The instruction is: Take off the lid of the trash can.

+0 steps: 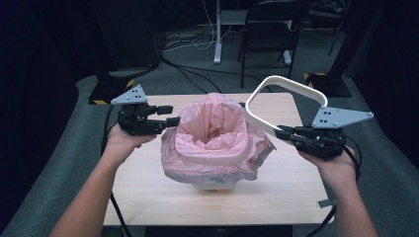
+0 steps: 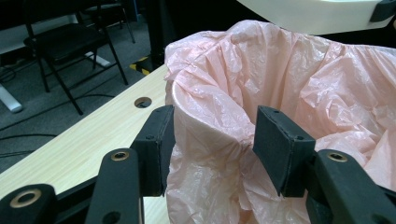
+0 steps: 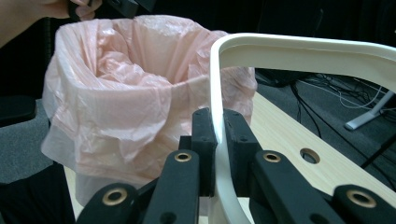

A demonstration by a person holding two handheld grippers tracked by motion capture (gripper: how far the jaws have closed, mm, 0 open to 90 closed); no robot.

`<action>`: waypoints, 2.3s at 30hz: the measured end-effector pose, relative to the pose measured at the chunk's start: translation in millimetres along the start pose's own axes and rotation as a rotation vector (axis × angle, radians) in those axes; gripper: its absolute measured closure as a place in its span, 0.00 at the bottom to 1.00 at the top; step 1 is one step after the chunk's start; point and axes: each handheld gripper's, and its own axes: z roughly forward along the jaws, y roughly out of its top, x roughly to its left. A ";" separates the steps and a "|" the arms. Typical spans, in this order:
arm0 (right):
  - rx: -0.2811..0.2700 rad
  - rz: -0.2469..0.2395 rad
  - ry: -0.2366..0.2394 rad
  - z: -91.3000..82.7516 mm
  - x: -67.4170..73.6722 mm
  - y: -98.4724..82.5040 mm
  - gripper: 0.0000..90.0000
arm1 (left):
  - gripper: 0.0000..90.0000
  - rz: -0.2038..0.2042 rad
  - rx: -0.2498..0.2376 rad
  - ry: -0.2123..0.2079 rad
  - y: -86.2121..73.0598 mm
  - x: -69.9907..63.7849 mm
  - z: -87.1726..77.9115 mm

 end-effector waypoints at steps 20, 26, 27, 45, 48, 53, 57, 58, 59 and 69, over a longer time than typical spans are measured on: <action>0.029 0.069 -0.064 5.5 -11.5 -32.8 0.93 | 0.53 0.001 -0.003 -0.003 -1.0 -0.8 1.9; 0.036 0.086 -0.078 10.5 -12.9 -45.5 0.93 | 0.53 0.000 -0.006 -0.004 -1.4 -0.8 2.4; 0.036 0.088 -0.081 11.2 -12.9 -47.3 0.93 | 0.53 0.001 -0.007 -0.005 -1.5 -0.9 2.3; 0.072 0.138 -0.120 31.3 -11.9 -90.1 0.93 | 0.53 -0.002 -0.010 -0.009 -2.3 -1.2 4.7; 0.070 0.143 -0.118 34.3 -10.6 -95.3 0.93 | 0.53 0.001 -0.011 -0.008 -2.3 -1.1 4.7; 0.074 0.140 -0.125 39.4 -6.8 -104.7 0.93 | 0.53 0.002 -0.013 -0.007 -2.5 -1.3 3.9; 0.073 0.152 -0.125 42.8 -4.5 -114.1 0.93 | 0.53 0.002 -0.019 -0.004 -2.6 -1.0 2.9; 0.079 0.154 -0.124 44.1 -3.6 -116.9 0.93 | 0.52 0.002 -0.019 -0.004 -2.6 -1.0 2.8; 0.081 0.153 -0.123 44.9 -3.1 -118.7 0.93 | 0.52 0.002 -0.020 -0.003 -2.6 -0.8 2.7; 0.105 0.140 -0.098 55.8 2.9 -137.4 0.93 | 0.52 0.002 -0.023 -0.001 -2.1 -0.4 4.3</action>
